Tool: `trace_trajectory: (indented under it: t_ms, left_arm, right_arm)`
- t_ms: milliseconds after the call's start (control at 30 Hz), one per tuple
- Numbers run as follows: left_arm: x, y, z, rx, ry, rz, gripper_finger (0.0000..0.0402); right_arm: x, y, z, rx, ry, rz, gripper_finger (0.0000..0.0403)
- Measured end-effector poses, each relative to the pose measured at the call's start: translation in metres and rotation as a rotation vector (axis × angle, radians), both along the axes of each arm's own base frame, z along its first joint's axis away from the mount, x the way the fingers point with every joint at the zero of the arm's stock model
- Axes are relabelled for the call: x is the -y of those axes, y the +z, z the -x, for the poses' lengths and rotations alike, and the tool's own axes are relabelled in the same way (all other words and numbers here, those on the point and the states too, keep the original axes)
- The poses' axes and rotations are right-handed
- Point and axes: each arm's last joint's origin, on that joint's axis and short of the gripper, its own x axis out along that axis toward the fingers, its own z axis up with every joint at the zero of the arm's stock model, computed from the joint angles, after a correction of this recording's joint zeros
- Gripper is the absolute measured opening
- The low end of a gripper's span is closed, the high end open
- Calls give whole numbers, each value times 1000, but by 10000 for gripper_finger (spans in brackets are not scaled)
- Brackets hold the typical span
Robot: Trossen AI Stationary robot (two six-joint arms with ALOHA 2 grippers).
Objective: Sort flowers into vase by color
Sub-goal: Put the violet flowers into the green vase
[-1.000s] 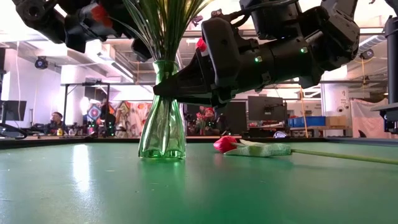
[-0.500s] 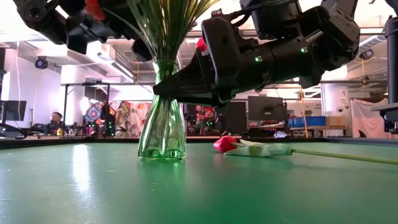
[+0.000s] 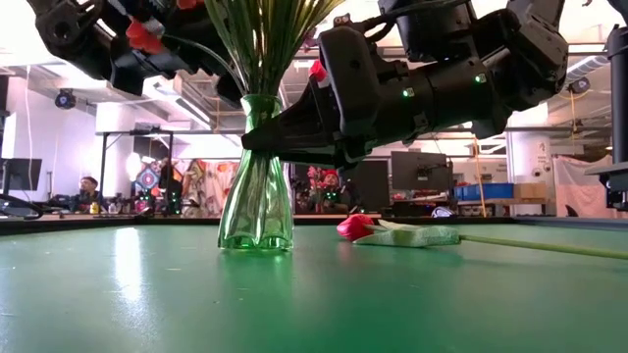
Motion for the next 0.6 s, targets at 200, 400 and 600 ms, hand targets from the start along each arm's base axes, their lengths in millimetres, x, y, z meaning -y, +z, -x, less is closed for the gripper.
trace_trajectory:
  t_ms: [200,400,600]
  left_arm:
    - [0,-9,-3,-33,0,-9,0]
    - [0,-9,-3,-28,0,-23,0]
    - [1,-12,-3,-67,-3,-26,0]
  right_arm:
    - [0,0,0,-3,0,0,115]
    - [0,0,0,-4,-1,-1,116]
    - [0,0,0,-5,-1,-1,115]
